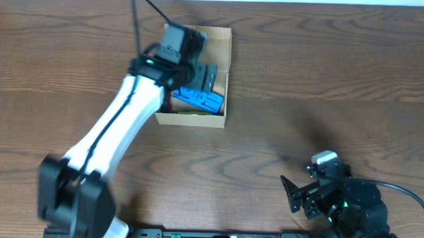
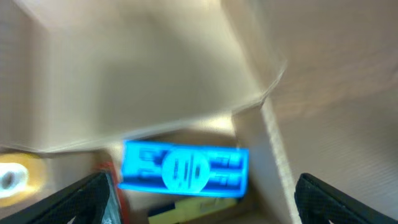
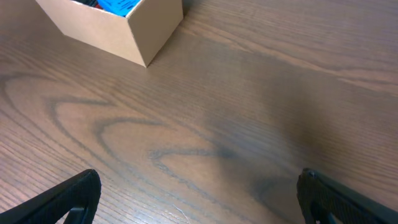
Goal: Pack container
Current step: 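Carry the red stapler into the cardboard box and release it, then move the left gripper to the yellow tape roll and grasp it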
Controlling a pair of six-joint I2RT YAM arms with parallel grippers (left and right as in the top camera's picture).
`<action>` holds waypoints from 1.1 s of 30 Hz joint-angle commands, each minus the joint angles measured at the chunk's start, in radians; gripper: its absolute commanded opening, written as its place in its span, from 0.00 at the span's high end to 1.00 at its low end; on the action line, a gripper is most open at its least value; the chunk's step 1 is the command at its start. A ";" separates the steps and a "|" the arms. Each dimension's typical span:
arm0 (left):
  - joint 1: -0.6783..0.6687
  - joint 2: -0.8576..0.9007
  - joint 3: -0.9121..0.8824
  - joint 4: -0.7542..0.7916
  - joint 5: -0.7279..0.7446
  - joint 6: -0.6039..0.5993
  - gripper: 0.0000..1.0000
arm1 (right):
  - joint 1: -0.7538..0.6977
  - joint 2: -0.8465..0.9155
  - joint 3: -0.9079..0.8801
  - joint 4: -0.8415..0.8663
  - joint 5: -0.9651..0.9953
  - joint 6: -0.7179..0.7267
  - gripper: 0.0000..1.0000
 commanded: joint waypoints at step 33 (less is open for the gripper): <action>0.393 0.389 0.096 -0.257 -0.124 -0.975 0.05 | -0.009 -0.006 -0.002 -0.002 0.002 0.018 0.01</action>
